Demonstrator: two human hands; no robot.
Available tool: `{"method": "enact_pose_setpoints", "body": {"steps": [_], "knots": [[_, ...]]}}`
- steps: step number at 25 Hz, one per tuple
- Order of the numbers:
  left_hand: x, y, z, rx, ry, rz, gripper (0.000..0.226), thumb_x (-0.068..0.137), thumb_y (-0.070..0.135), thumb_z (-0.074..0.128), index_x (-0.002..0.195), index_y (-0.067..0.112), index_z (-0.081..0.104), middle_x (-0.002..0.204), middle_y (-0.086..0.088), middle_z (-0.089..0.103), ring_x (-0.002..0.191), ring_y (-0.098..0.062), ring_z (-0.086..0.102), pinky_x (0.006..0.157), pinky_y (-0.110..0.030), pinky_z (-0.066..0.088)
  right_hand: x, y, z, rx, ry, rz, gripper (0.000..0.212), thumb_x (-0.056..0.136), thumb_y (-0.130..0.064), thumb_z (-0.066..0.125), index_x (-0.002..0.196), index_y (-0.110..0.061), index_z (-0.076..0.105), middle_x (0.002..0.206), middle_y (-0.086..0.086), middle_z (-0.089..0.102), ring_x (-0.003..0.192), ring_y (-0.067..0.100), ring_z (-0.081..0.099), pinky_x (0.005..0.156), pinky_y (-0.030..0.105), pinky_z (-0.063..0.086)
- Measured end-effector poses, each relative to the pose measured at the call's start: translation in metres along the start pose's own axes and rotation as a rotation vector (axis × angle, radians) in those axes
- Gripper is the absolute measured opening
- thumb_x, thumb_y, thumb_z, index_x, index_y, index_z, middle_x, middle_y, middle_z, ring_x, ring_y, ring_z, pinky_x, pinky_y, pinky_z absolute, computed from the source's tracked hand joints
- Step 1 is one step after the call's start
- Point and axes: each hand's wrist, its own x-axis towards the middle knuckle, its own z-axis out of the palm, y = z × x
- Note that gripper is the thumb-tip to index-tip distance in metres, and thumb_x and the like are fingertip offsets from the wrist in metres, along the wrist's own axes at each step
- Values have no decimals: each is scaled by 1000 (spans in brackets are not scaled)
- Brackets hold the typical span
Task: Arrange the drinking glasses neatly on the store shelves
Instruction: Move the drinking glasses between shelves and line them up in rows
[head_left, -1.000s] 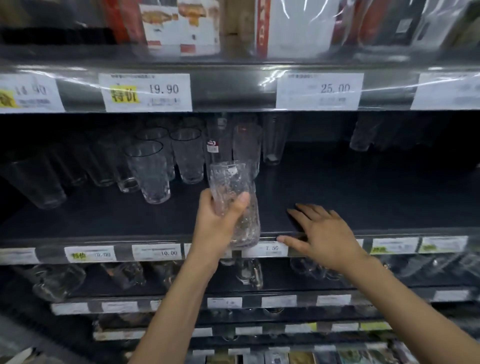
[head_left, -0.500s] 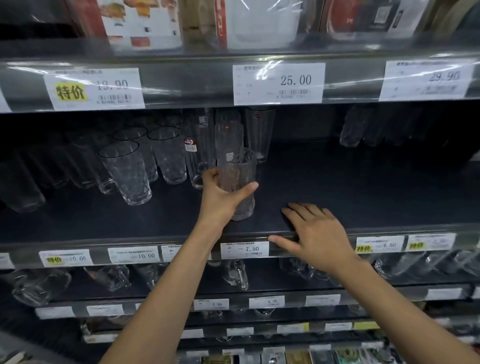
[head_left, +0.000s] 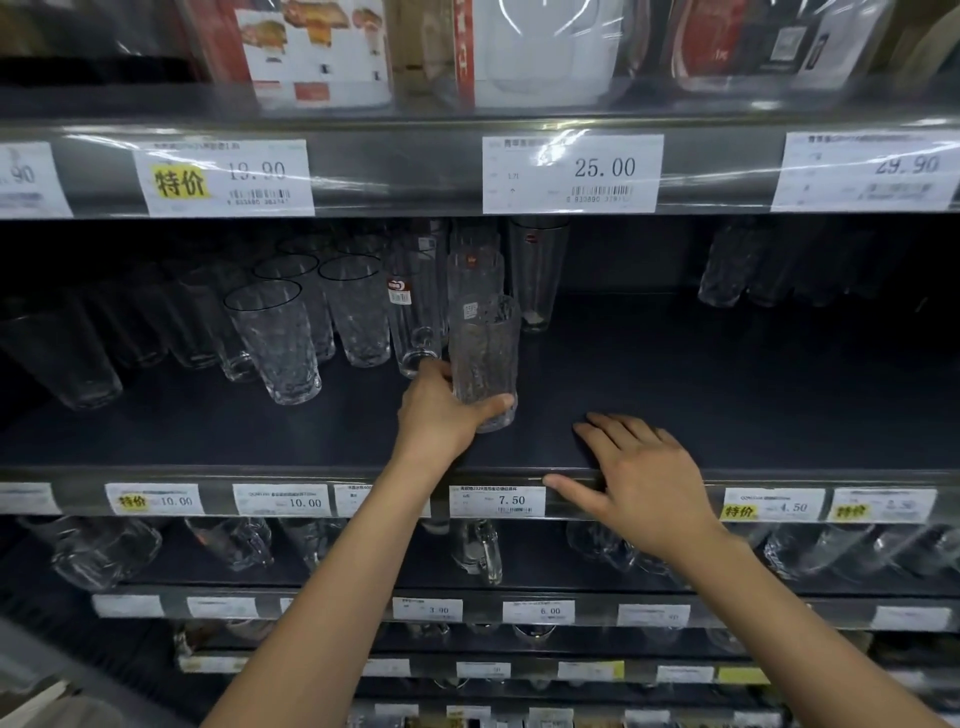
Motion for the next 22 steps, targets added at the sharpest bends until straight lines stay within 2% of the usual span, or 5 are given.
{"method": "enact_pose_setpoints", "body": {"steps": [4,6,12,22], "knots": [[13,-1,4,51,70,56,67,72,47,85,125,16,59,119,-4,68,108,-21,65,83,-25,46,-1,-1,-1,-6,4,5,82,89,-79,24,121,-18,68,125,2,68,115,22,63,92,38,51],[19,-5,6,72,91,68,65,72,51,83,123,19,61,120,-5,67,107,-22,65,83,-26,47,-1,0,0,5,9,4,82,89,-79,25,121,-17,68,125,3,68,115,23,63,92,38,51],[27,-10,11,88,143,67,72,75,50,82,129,9,57,125,-13,63,113,-30,62,90,-33,49,-1,0,1,14,12,7,80,89,-79,29,121,-17,68,126,4,68,116,23,63,93,40,52],[34,-15,12,80,136,87,67,76,51,81,126,11,62,122,-11,65,111,-28,64,94,-36,53,-1,-1,-1,23,-5,14,82,89,-79,25,123,-17,67,127,3,67,118,23,62,95,40,52]]}}
